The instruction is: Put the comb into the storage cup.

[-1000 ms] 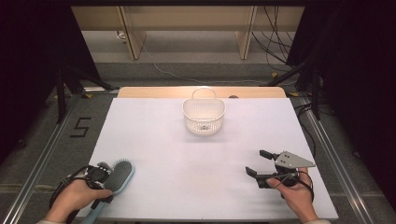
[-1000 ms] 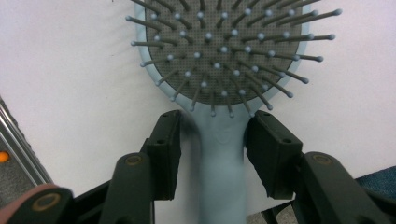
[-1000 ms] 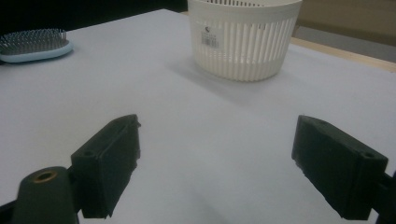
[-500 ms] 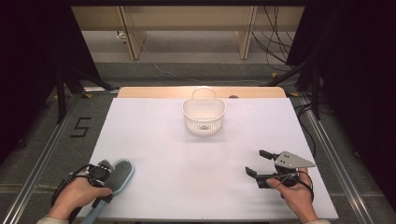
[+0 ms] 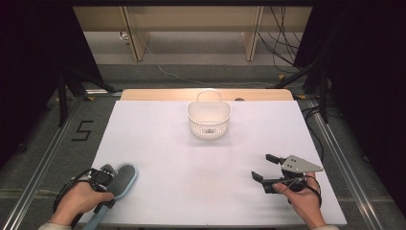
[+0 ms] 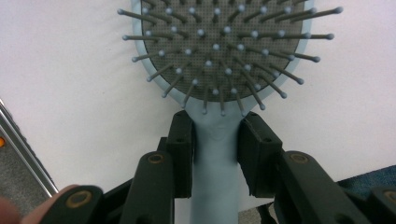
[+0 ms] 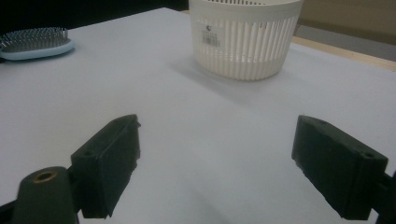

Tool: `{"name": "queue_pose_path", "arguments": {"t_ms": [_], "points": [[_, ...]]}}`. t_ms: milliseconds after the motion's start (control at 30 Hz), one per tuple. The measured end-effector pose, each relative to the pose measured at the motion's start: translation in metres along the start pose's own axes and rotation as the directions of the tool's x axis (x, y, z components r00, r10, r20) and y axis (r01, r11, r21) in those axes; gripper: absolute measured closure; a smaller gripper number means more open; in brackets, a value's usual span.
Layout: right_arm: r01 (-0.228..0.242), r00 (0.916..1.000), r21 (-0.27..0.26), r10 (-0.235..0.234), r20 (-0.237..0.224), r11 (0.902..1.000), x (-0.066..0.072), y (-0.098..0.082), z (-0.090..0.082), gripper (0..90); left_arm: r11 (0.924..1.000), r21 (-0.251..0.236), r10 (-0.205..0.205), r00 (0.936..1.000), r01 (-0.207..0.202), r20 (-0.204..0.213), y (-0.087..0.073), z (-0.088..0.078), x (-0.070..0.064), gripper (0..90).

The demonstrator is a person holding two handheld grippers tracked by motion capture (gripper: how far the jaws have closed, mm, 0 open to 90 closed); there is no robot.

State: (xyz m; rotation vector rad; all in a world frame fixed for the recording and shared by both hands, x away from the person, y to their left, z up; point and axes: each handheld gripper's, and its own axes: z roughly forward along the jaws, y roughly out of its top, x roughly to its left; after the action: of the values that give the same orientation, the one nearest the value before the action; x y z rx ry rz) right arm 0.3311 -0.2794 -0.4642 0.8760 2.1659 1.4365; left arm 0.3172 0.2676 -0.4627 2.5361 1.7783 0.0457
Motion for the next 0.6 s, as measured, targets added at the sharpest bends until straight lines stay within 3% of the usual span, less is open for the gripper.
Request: {"name": "queue_pose_path", "arguments": {"t_ms": [600], "points": [[0.002, 1.0000, -0.002, -0.002, -0.002, 1.0000, 0.0001, 0.0004, 0.0003, 15.9, 0.9997, -0.023, -0.007, 0.9999, 0.008, 0.007, -0.0028, -0.0005, 0.0010, 69.2]]}}
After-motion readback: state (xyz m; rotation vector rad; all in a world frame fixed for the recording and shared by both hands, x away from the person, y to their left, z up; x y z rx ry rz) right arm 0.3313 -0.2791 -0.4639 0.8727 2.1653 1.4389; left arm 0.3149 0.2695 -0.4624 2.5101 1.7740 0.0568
